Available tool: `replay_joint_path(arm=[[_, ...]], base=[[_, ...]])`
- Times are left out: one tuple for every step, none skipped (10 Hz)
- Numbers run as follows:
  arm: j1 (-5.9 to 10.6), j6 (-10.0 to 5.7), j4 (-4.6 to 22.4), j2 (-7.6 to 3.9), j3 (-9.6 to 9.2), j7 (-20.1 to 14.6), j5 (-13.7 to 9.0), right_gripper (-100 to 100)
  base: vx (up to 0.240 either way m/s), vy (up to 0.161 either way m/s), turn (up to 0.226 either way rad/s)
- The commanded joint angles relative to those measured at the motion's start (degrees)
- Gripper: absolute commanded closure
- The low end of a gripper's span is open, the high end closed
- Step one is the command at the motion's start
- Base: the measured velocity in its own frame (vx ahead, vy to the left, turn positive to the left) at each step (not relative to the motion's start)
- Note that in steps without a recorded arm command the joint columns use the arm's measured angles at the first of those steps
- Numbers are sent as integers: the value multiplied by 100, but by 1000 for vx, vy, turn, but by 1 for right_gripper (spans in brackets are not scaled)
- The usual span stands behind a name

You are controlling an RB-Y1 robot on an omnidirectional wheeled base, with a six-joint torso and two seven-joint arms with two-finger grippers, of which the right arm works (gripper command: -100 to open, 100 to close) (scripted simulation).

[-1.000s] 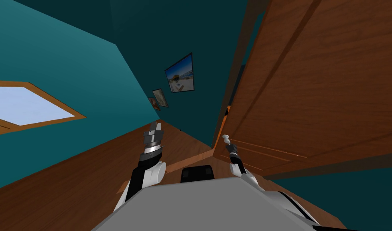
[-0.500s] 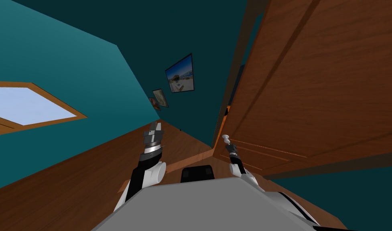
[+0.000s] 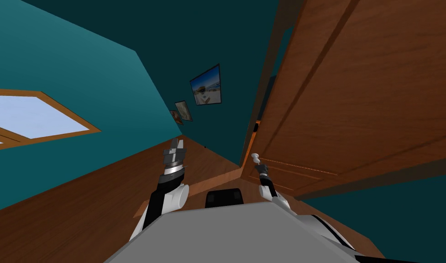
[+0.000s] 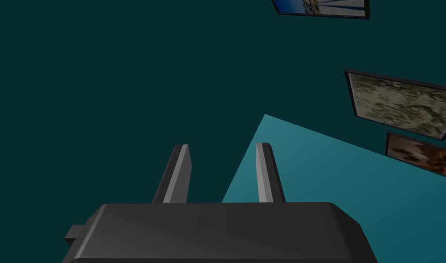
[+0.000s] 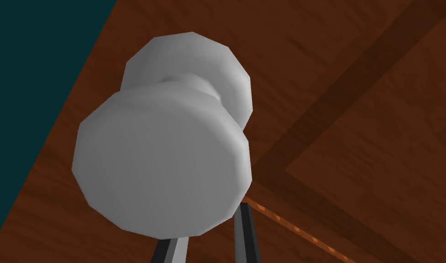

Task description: Pull the door open

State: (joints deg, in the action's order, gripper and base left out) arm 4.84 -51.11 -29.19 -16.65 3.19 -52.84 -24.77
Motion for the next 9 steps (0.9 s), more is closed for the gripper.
replay_joint_path(arm=[[69,38,-142,157,-64,-286,-105,-100],[69,38,-134,157,-64,-297,-105,-100],[92,57,-179,211,-80,-456,-165,-100],[115,78,-218,269,-97,-631,-228,-100],[115,78,-218,269,-97,-631,-228,-100],[99,78,-314,269,-97,-631,-228,-100],[139,100,-258,327,-114,-809,-293,-100],[139,100,-258,327,-114,-809,-293,-100],[163,121,-298,387,-131,-991,-358,-100]], base=[[-126,-35,-51],[-105,-31,-6],[-79,-15,13],[-68,-19,-18],[-45,-8,0],[-23,4,30],[-29,10,25],[-18,15,52],[-34,20,65]])
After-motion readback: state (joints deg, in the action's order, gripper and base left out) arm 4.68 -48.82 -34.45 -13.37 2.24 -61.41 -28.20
